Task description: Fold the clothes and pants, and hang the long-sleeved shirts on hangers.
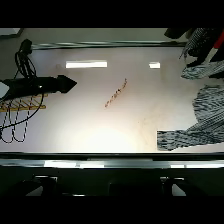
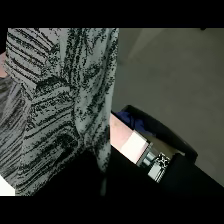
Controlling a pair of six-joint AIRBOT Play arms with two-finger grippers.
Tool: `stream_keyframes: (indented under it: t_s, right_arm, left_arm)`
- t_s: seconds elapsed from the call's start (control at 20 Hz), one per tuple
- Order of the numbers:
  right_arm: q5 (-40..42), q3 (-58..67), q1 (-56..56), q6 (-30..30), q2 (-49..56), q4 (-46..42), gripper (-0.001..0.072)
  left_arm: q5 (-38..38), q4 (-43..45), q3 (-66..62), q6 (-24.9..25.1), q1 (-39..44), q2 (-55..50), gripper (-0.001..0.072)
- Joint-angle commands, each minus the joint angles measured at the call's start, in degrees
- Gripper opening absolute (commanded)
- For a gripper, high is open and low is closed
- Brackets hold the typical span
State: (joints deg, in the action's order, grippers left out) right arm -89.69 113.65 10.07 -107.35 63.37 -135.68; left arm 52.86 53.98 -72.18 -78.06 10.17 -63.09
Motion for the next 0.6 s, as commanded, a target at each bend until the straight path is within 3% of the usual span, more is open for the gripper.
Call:
stream_keyframes:
  t_s: [0.0,0.25,0.55]
  right_arm:
    - [3.76,1.86,0.04,-5.07,2.36,-8.90,0.0023]
    - [11.30,1.86,3.04,-11.39,4.02,-12.52,0.0023]
    - [16.55,1.88,12.17,-12.41,4.00,-11.56,0.0023]
  left_arm:
    - [0.00,0.02,0.02,0.00,-0.07,-0.04,0.0544]
    - [0.00,0.02,0.02,0.00,-0.07,-0.04,0.0544]
    - [0.00,0.02,0.02,0.00,-0.07,-0.04,0.0544]
